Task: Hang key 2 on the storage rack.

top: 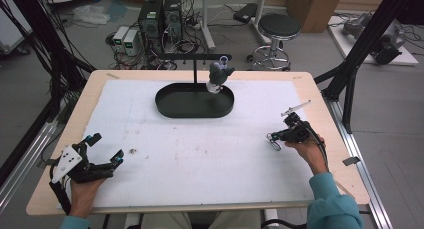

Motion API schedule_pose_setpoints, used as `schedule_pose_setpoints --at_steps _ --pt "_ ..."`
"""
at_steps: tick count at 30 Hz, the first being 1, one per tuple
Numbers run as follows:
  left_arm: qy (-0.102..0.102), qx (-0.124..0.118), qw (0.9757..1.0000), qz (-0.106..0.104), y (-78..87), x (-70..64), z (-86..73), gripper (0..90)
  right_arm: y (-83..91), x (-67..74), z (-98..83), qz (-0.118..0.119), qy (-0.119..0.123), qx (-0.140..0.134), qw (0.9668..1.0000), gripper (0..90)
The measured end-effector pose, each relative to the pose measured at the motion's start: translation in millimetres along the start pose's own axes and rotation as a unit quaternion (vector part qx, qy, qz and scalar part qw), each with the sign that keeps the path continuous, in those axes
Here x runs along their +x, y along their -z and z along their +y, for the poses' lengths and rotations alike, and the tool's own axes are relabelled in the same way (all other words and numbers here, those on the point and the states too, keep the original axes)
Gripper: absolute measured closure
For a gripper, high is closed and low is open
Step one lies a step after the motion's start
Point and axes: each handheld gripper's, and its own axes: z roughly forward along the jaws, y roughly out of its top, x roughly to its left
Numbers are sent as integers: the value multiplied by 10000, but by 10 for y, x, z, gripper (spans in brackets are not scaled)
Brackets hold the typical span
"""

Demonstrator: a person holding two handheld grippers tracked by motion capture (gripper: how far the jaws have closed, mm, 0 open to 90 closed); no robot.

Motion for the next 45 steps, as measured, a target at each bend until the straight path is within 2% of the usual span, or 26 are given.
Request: schedule_pose_setpoints --at_steps 6,11,15,19,24,27,30,33,36,42,44,45 --pt "24 61 10000 19 -13 4 5 17 48 9 12 146 5 -329 9994 888" --pt "0 141 9999 29 -32 1 12 17 67 49 40 163 167 -573 9981 888" --pt "44 171 9998 -19 -61 5 34 17 85 52 62 410 168 -896 9950 888" --pt "97 228 9995 -201 -117 10 80 17 121 42 76 561 151 -1205 9910 888" --pt "98 307 9988 -376 -207 30 182 17 153 59 91 737 185 -1547 9850 888" --pt "143 332 9980 -523 -274 46 276 17 176 77 106 861 223 -1766 9803 888" --pt "34 420 9973 -608 -348 53 373 17 205 92 118 992 232 -1960 9753 888" --pt "90 460 9962 -735 -436 64 461 17 225 105 130 1082 271 -2125 9708 888" --pt "-26 531 9949 -862 -525 56 552 17 249 137 172 1133 348 -2206 9681 888" --pt "-166 716 9899 -1210 -718 28 707 17 312 273 349 1311 652 -2413 9593 888" --pt "-180 787 9877 -1342 -792 19 757 17 323 332 404 1404 781 -2566 9531 888" --pt "-176 792 9869 -1396 -819 16 776 17 321 362 434 1438 818 -2576 9520 888"
